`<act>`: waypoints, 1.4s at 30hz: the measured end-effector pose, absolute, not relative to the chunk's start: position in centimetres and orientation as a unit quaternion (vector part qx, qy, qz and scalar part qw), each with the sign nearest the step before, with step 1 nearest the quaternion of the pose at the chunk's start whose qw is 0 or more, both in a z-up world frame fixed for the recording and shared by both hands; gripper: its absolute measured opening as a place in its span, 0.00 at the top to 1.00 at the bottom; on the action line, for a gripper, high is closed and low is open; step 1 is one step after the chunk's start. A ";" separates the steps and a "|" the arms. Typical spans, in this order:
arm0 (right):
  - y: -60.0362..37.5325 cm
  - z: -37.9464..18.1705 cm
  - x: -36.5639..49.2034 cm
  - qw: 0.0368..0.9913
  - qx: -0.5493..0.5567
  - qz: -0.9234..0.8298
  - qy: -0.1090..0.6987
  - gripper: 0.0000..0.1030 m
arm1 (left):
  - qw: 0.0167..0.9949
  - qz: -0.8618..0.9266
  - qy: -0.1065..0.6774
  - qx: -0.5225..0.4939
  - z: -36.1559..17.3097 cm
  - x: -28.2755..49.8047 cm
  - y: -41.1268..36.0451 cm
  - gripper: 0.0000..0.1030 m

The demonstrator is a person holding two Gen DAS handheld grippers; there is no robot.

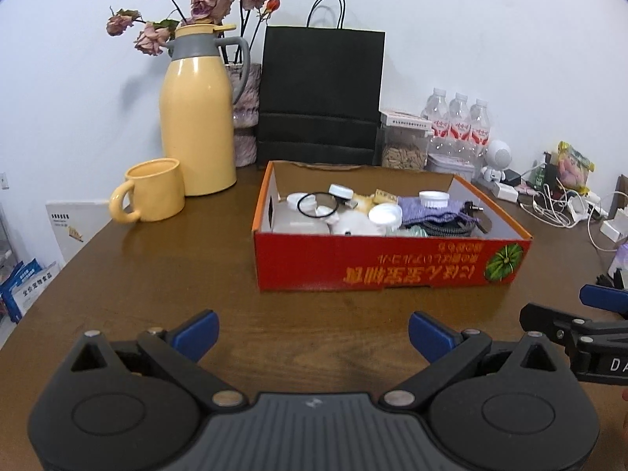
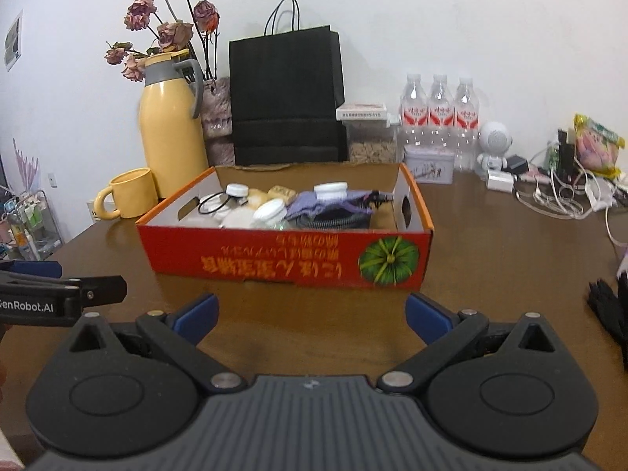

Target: Organize objects

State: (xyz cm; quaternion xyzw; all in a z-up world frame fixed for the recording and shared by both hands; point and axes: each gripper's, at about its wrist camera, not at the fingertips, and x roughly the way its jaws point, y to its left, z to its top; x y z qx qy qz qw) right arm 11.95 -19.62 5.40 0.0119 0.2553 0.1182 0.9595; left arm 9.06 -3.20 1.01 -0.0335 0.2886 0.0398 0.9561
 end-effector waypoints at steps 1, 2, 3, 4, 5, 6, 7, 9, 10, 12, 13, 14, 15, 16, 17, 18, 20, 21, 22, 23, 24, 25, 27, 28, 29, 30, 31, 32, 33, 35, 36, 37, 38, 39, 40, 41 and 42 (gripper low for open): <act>-19.6 5.4 11.7 0.959 0.012 0.119 0.257 0.00 | 0.956 0.038 0.288 -0.035 1.0 8.8 -3.2 0.00; -19.5 5.5 11.4 0.959 0.010 0.119 0.258 0.00 | 0.957 0.036 0.286 -0.037 1.1 8.5 -3.3 0.00; -19.4 5.5 11.2 0.959 0.008 0.119 0.258 0.00 | 0.957 0.035 0.286 -0.037 1.1 8.3 -3.3 0.00; -19.4 5.7 11.0 0.959 0.007 0.118 0.257 0.00 | 0.957 0.034 0.286 -0.037 1.2 8.1 -3.4 0.00; -19.4 5.8 10.9 0.960 0.007 0.117 0.256 0.00 | 0.957 0.032 0.286 -0.038 1.2 7.9 -3.4 0.00; -19.4 5.9 10.8 0.960 0.008 0.117 0.255 0.00 | 0.957 0.029 0.287 -0.038 1.2 7.8 -3.5 0.00; -19.4 6.0 10.7 0.960 0.008 0.116 0.253 0.00 | 0.957 0.028 0.288 -0.037 1.2 7.7 -3.6 0.00; -19.4 6.1 10.6 0.961 0.008 0.116 0.251 0.00 | 0.957 0.027 0.288 -0.035 1.2 7.6 -3.7 0.00; -19.4 6.1 10.6 0.961 0.007 0.116 0.251 0.00 | 0.957 0.026 0.288 -0.035 1.2 7.6 -3.8 0.00; -19.4 6.1 10.6 0.961 0.008 0.116 0.251 0.00 | 0.956 0.025 0.290 -0.035 1.2 7.5 -3.8 0.00; -19.4 6.1 10.6 0.961 0.008 0.116 0.251 0.00 | 0.956 0.025 0.290 -0.035 1.2 7.6 -3.8 0.00; -19.4 6.1 10.6 0.961 0.007 0.116 0.251 0.00 | 0.956 0.025 0.290 -0.035 1.2 7.5 -3.8 0.00; -19.4 6.1 10.6 0.961 0.008 0.116 0.251 0.00 | 0.956 0.025 0.290 -0.035 1.2 7.5 -3.8 0.00; -19.4 6.1 10.6 0.961 0.007 0.116 0.251 0.00 | 0.956 0.025 0.290 -0.035 1.2 7.5 -3.8 0.00; -19.4 6.1 10.6 0.961 0.007 0.116 0.251 0.00 | 0.956 0.025 0.291 -0.036 1.2 7.5 -3.8 0.00; -19.4 6.1 10.6 0.961 0.007 0.116 0.251 0.00 | 0.956 0.025 0.290 -0.035 1.2 7.5 -3.8 0.00; -19.4 6.1 10.6 0.961 0.007 0.116 0.251 0.00 | 0.956 0.024 0.290 -0.035 1.2 7.5 -3.8 0.00; -19.4 6.1 10.6 0.961 0.007 0.115 0.251 0.00 | 0.956 0.025 0.290 -0.035 1.2 7.6 -3.8 0.00; -19.4 6.1 10.6 0.961 0.007 0.115 0.251 0.00 | 0.956 0.025 0.290 -0.035 1.2 7.5 -3.8 0.00; -19.4 6.1 10.6 0.961 0.007 0.116 0.251 0.00 | 0.956 0.025 0.290 -0.036 1.2 7.5 -3.8 0.00; -19.4 6.1 10.6 0.961 0.007 0.115 0.251 0.00 | 0.956 0.025 0.290 -0.035 1.2 7.5 -3.8 0.00; -19.4 6.1 10.6 0.961 0.008 0.115 0.251 0.00 | 0.956 0.025 0.290 -0.035 1.2 7.5 -3.8 0.00; -19.4 6.1 10.6 0.961 0.007 0.115 0.250 0.00 | 0.956 0.026 0.291 -0.035 1.2 7.6 -3.8 0.00; -19.4 6.2 10.6 0.961 0.007 0.115 0.250 0.00 | 0.956 0.026 0.291 -0.036 1.2 7.5 -3.8 0.00; -19.4 6.2 10.6 0.961 0.007 0.115 0.250 0.00 | 0.956 0.025 0.291 -0.036 1.2 7.5 -3.8 0.00; -19.4 6.2 10.6 0.961 0.007 0.115 0.250 0.00 | 0.956 0.026 0.291 -0.036 1.2 7.5 -3.7 0.00; -19.4 6.2 10.6 0.961 0.007 0.115 0.250 0.00 | 0.956 0.026 0.291 -0.036 1.2 7.5 -3.7 0.00; -19.4 6.2 10.6 0.961 0.007 0.115 0.250 0.00 | 0.956 0.026 0.291 -0.037 1.2 7.5 -3.7 0.00; -19.4 6.2 10.6 0.961 0.007 0.115 0.250 0.00 | 0.956 0.025 0.291 -0.036 1.2 7.5 -3.7 0.00; -19.4 6.2 10.6 0.961 0.007 0.115 0.250 0.00 | 0.956 0.025 0.290 -0.036 1.1 7.5 -3.7 0.00; -19.4 6.2 10.6 0.961 0.007 0.115 0.250 0.00 | 0.956 0.025 0.290 -0.037 1.1 7.5 -3.7 0.00; -19.4 6.2 10.6 0.961 0.007 0.115 0.250 0.00 | 0.956 0.025 0.290 -0.037 1.1 7.5 -3.7 0.00; -19.4 6.2 10.6 0.961 0.007 0.115 0.250 0.00 | 0.956 0.025 0.291 -0.037 1.1 7.4 -3.7 0.00; -19.4 6.2 10.6 0.961 0.007 0.115 0.250 0.00 | 0.956 0.025 0.291 -0.037 1.1 7.4 -3.7 0.00; -19.4 6.2 10.6 0.961 0.007 0.115 0.250 0.00 | 0.956 0.025 0.291 -0.037 1.0 7.4 -3.7 0.00; -19.4 6.2 10.6 0.961 0.007 0.115 0.250 0.00 | 0.956 0.025 0.291 -0.037 1.0 7.4 -3.7 0.00; -19.4 6.2 10.6 0.961 0.007 0.115 0.250 0.00 | 0.955 0.026 0.292 -0.038 1.0 7.4 -3.7 0.00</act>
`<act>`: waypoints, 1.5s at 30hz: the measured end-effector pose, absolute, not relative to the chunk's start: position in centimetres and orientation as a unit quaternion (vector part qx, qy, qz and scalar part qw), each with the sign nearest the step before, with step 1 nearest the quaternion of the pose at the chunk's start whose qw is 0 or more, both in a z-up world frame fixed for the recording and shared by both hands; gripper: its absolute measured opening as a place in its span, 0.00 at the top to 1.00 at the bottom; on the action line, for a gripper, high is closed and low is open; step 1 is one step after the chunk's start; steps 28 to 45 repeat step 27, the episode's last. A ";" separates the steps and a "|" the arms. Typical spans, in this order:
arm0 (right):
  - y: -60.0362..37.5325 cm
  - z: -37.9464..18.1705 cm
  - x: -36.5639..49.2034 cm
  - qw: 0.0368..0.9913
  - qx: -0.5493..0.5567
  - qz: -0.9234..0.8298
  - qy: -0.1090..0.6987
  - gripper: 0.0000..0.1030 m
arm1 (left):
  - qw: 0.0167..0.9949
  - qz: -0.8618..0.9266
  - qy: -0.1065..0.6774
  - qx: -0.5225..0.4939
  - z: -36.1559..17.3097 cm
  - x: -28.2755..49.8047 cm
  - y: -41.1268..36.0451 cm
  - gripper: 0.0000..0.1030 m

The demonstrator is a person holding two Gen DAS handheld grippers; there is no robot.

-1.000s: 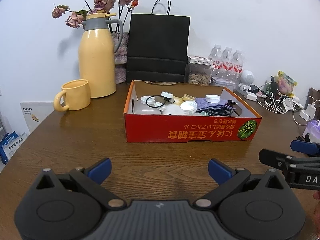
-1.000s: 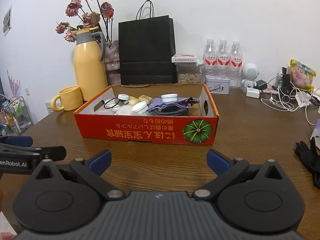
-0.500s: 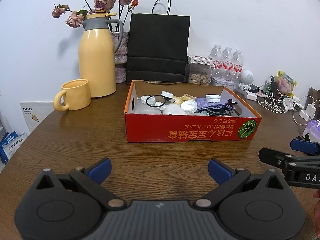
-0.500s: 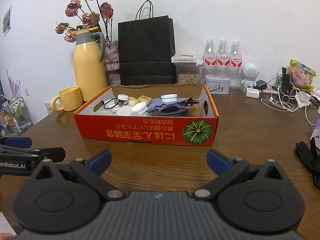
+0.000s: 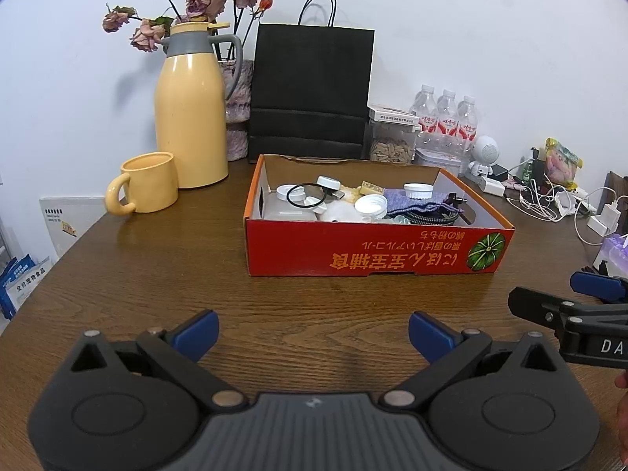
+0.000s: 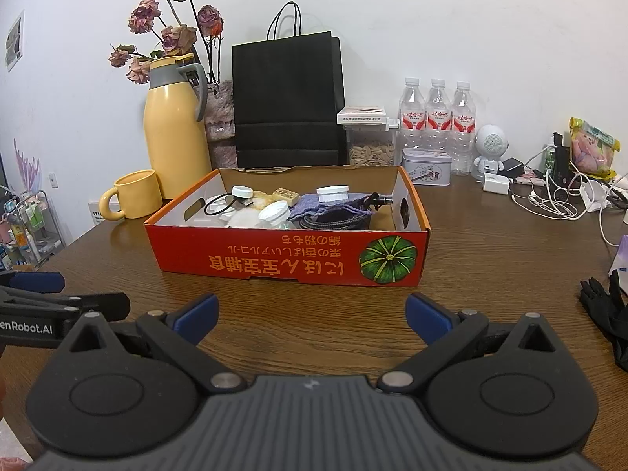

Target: Organize objects

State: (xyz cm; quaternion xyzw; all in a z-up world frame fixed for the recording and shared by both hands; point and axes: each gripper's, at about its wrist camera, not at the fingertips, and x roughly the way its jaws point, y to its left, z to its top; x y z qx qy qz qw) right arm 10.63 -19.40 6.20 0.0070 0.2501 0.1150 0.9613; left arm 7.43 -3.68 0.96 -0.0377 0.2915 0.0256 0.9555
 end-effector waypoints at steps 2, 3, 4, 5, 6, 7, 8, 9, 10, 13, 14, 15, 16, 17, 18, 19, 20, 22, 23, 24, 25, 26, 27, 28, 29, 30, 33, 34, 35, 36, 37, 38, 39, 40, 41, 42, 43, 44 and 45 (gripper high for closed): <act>-19.4 6.2 10.6 0.961 0.007 0.115 0.250 0.00 | 0.956 0.025 0.291 -0.038 0.9 7.4 -3.7 0.00; -19.4 6.2 10.6 0.961 0.007 0.115 0.250 0.00 | 0.956 0.025 0.291 -0.038 1.0 7.4 -3.7 0.00; -19.4 6.2 10.6 0.961 0.007 0.115 0.250 0.00 | 0.956 0.026 0.291 -0.038 1.0 7.4 -3.7 0.00; -19.4 6.2 10.6 0.961 0.007 0.115 0.250 0.00 | 0.955 0.026 0.291 -0.038 0.9 7.4 -3.7 0.00; -19.4 6.2 10.6 0.961 0.007 0.115 0.250 0.00 | 0.956 0.026 0.291 -0.038 1.0 7.4 -3.7 0.00; -19.4 6.2 10.6 0.961 0.007 0.115 0.250 0.00 | 0.956 0.025 0.291 -0.038 1.0 7.4 -3.7 0.00; -19.4 6.2 10.6 0.961 0.007 0.115 0.250 0.00 | 0.956 0.025 0.291 -0.038 1.0 7.4 -3.7 0.00; -19.4 6.2 10.6 0.961 0.007 0.115 0.250 0.00 | 0.956 0.025 0.291 -0.038 1.0 7.4 -3.7 0.00; -19.4 6.2 10.6 0.961 0.007 0.115 0.250 0.00 | 0.956 0.025 0.291 -0.038 0.9 7.4 -3.6 0.00; -19.4 6.1 10.6 0.961 0.007 0.115 0.250 0.00 | 0.956 0.026 0.290 -0.037 0.9 7.4 -3.7 0.00; -19.4 6.1 10.6 0.961 0.007 0.115 0.250 0.00 | 0.956 0.026 0.290 -0.038 0.9 7.4 -3.7 0.00; -19.4 6.1 10.6 0.961 0.007 0.115 0.250 0.00 | 0.956 0.027 0.290 -0.037 0.9 7.4 -3.7 0.00; -19.4 6.1 10.6 0.961 0.007 0.115 0.250 0.00 | 0.956 0.027 0.291 -0.037 0.9 7.4 -3.7 0.00; -19.4 6.1 10.6 0.961 0.007 0.115 0.250 0.00 | 0.956 0.028 0.291 -0.036 0.9 7.4 -3.8 0.00; -19.4 6.1 10.6 0.961 0.007 0.115 0.250 0.00 | 0.956 0.029 0.291 -0.036 0.8 7.4 -3.8 0.00; -19.4 6.1 10.6 0.961 0.007 0.115 0.250 0.00 | 0.955 0.029 0.292 -0.036 0.8 7.4 -3.8 0.00; -19.4 6.1 10.6 0.961 0.007 0.115 0.250 0.00 | 0.955 0.028 0.292 -0.036 0.8 7.4 -3.8 0.00; -19.4 6.1 10.6 0.961 0.007 0.115 0.250 0.00 | 0.955 0.026 0.293 -0.035 0.8 7.4 -3.9 0.00; -19.4 6.1 10.6 0.961 0.007 0.115 0.250 0.00 | 0.955 0.025 0.294 -0.034 0.7 7.5 -3.8 0.00; -19.4 6.1 10.6 0.961 0.007 0.115 0.250 0.00 | 0.955 0.026 0.294 -0.035 0.7 7.5 -3.8 0.00; -19.4 6.1 10.6 0.961 0.007 0.115 0.250 0.00 | 0.955 0.026 0.295 -0.037 0.7 7.5 -3.8 0.00; -19.4 6.1 10.6 0.961 0.007 0.115 0.250 0.00 | 0.955 0.025 0.295 -0.038 0.7 7.5 -3.8 0.00; -19.4 6.1 10.6 0.961 0.007 0.115 0.250 0.00 | 0.954 0.023 0.295 -0.039 0.7 7.5 -3.7 0.00; -19.4 6.1 10.6 0.961 0.007 0.115 0.250 0.00 | 0.954 0.023 0.295 -0.039 0.7 7.5 -3.7 0.00; -19.4 6.1 10.6 0.961 0.007 0.115 0.250 0.00 | 0.954 0.023 0.295 -0.039 0.7 7.5 -3.7 0.00; -19.4 6.1 10.6 0.961 0.007 0.115 0.250 0.00 | 0.954 0.023 0.295 -0.039 0.7 7.5 -3.7 0.00; -19.4 6.1 10.6 0.961 0.007 0.115 0.250 0.00 | 0.954 0.023 0.295 -0.039 0.7 7.5 -3.7 0.00; -19.4 6.1 10.6 0.961 0.007 0.115 0.250 0.00 | 0.954 0.023 0.295 -0.039 0.7 7.5 -3.7 0.00; -19.4 6.1 10.6 0.961 0.007 0.115 0.250 0.00 | 0.954 0.023 0.295 -0.039 0.7 7.5 -3.7 0.00; -19.4 6.1 10.6 0.961 0.007 0.115 0.250 0.00 | 0.954 0.023 0.295 -0.039 0.7 7.5 -3.7 0.00; -19.4 6.1 10.6 0.961 0.007 0.115 0.250 0.00 | 0.954 0.023 0.295 -0.039 0.7 7.5 -3.7 0.00; -19.4 6.1 10.6 0.961 0.007 0.115 0.250 0.00 | 0.954 0.023 0.295 -0.039 0.7 7.5 -3.7 0.00; -19.4 6.1 10.6 0.961 0.007 0.115 0.250 0.00 | 0.954 0.023 0.295 -0.039 0.7 7.5 -3.7 0.00; -19.4 6.1 10.6 0.961 0.007 0.115 0.250 0.00 | 0.954 0.023 0.295 -0.039 0.7 7.5 -3.7 0.00; -19.4 6.1 10.6 0.961 0.007 0.115 0.250 0.00 | 0.954 0.023 0.295 -0.039 0.7 7.5 -3.7 0.00; -19.4 6.1 10.6 0.961 0.007 0.115 0.250 0.00 | 0.954 0.023 0.295 -0.039 0.7 7.5 -3.7 0.00; -19.4 6.1 10.6 0.961 0.007 0.115 0.250 0.00 | 0.954 0.023 0.295 -0.039 0.7 7.5 -3.7 0.00; -19.4 6.1 10.6 0.961 0.007 0.115 0.250 0.00 | 0.954 0.023 0.295 -0.039 0.7 7.5 -3.7 0.00; -19.4 6.1 10.6 0.961 0.007 0.115 0.250 0.00 | 0.954 0.023 0.295 -0.039 0.7 7.5 -3.7 0.00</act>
